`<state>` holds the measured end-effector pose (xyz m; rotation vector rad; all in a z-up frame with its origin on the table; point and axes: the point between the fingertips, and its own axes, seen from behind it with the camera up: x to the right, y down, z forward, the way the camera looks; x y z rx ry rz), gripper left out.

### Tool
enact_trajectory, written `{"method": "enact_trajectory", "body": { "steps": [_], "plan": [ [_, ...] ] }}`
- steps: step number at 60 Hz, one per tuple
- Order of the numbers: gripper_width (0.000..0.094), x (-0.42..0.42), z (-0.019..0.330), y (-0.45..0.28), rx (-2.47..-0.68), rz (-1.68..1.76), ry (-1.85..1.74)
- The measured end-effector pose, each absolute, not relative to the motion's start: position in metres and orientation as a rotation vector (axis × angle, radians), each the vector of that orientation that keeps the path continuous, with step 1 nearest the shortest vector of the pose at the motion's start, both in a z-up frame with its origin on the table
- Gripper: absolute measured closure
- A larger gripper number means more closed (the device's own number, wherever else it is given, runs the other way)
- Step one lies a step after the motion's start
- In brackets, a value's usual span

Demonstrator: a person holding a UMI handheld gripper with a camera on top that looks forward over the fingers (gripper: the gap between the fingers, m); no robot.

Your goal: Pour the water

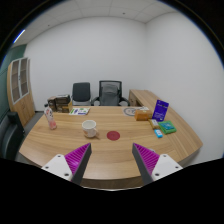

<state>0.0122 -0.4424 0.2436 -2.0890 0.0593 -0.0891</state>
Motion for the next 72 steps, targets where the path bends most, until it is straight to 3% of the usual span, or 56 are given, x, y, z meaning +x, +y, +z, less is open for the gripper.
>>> {"method": "enact_trajectory", "body": {
  "steps": [17,34,52,65,72],
  "plan": [
    [0.0079,-0.065,0.202,-0.420,-2.152,-0.103,0.023],
    [0.0077,-0.220,0.155,-0.366,-2.164,-0.095,0.033],
    [0.0078,-0.396,0.134,-0.240,-2.068,0.027,0.009],
    [0.0081,-0.432,0.111,-0.128,-1.979,0.032,0.011],
    [0.0137,-0.436,0.091,-0.083,-1.957,0.013,-0.001]
  ]
}}
